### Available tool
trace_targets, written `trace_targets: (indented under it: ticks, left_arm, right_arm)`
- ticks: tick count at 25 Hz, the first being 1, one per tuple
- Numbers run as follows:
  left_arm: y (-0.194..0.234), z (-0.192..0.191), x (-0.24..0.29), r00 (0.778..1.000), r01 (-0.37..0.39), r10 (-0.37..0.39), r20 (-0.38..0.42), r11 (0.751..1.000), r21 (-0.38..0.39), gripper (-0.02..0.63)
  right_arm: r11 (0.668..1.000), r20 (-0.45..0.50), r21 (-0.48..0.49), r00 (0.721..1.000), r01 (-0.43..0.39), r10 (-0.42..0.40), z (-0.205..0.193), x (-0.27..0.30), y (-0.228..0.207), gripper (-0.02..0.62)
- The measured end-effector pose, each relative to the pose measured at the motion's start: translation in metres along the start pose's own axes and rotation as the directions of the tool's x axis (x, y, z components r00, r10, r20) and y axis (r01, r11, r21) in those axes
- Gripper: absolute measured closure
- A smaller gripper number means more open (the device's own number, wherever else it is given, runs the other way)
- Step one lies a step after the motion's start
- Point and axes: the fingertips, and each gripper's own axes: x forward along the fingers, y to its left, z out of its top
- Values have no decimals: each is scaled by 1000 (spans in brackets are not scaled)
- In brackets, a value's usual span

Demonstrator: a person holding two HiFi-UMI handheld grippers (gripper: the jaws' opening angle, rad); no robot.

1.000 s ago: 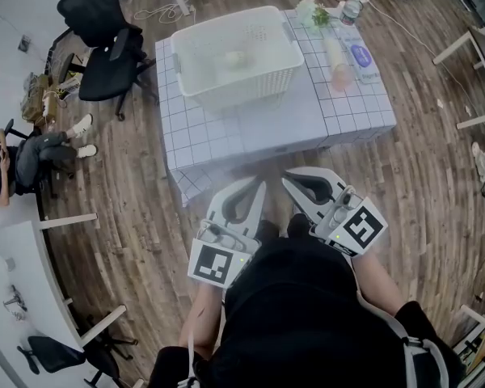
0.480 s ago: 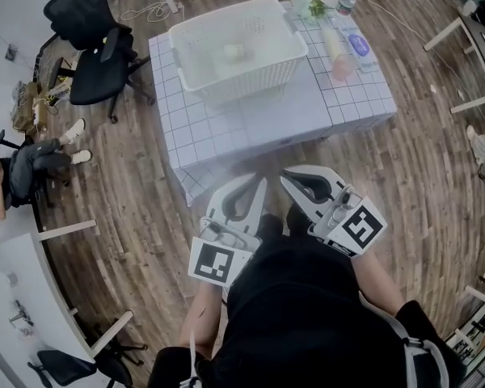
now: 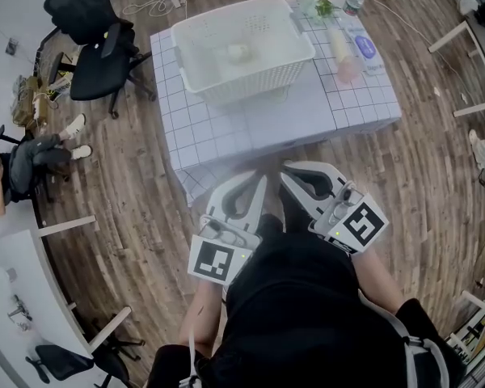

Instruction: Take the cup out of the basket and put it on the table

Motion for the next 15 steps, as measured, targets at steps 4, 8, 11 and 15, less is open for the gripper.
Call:
trace_targets:
  ticks: [4,8,11,15]
  left_arm:
    - [5,5,13,1000,-21,21,7,1000,-1,595]
    - [12,9,30,999,-31,32,5,999,-13,595]
    - [18,12,49,999,-35,35,6,999,-7,595]
    - [24,17,74,999,-44,44,4,999,-5,595]
  right_arm:
    - [1000,10,-13,1000,-23,23,8,6,-15,581]
    - [999,13,-22,999,-37,37,16,11,-36,581]
    - [998,10,-25,999,-49,49,19,13,-53,581]
    - [998,-2,-21,998,-66,66,22,18,-77,581]
